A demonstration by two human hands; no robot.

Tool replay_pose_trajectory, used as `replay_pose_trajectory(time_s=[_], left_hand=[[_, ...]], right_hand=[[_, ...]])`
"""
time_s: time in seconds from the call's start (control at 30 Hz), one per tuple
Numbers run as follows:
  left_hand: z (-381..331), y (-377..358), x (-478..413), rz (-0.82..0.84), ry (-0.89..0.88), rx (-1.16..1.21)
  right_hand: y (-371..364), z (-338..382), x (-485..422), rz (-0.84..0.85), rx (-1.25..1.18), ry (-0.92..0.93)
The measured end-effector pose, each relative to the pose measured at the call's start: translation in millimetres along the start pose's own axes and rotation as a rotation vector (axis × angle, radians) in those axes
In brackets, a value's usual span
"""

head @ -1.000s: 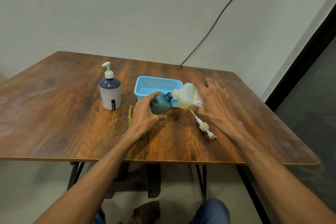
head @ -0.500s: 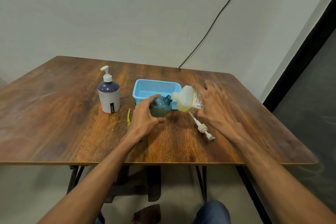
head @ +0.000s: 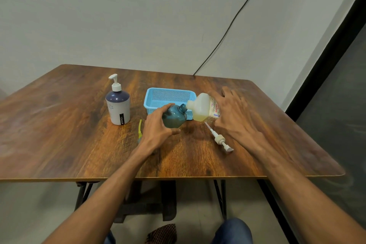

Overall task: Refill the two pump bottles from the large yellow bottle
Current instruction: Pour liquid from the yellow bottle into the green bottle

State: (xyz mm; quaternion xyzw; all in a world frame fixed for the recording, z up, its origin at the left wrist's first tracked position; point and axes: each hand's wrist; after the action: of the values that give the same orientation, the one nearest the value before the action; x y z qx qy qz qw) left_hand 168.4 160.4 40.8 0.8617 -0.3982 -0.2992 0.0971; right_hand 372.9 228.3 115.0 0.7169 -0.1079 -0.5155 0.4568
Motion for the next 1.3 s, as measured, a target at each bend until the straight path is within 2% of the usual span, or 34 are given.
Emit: replay_pose_trajectory(time_s=[1.3], left_hand=[[4.7, -2.9, 0.8, -0.009, -0.031, 0.012]], right_hand=[[4.2, -2.1, -0.1, 0.012, 0.031, 0.019]])
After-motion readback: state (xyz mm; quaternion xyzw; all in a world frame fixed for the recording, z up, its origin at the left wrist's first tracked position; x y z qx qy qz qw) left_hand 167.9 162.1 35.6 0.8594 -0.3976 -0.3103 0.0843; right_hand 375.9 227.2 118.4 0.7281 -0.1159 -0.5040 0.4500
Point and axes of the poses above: each hand's wrist, its own x-axis away from the middle knuckle, its own y-axis out of the back of the hand, z = x × y, and after that the axes turned 14 degrees about -z, right-handed
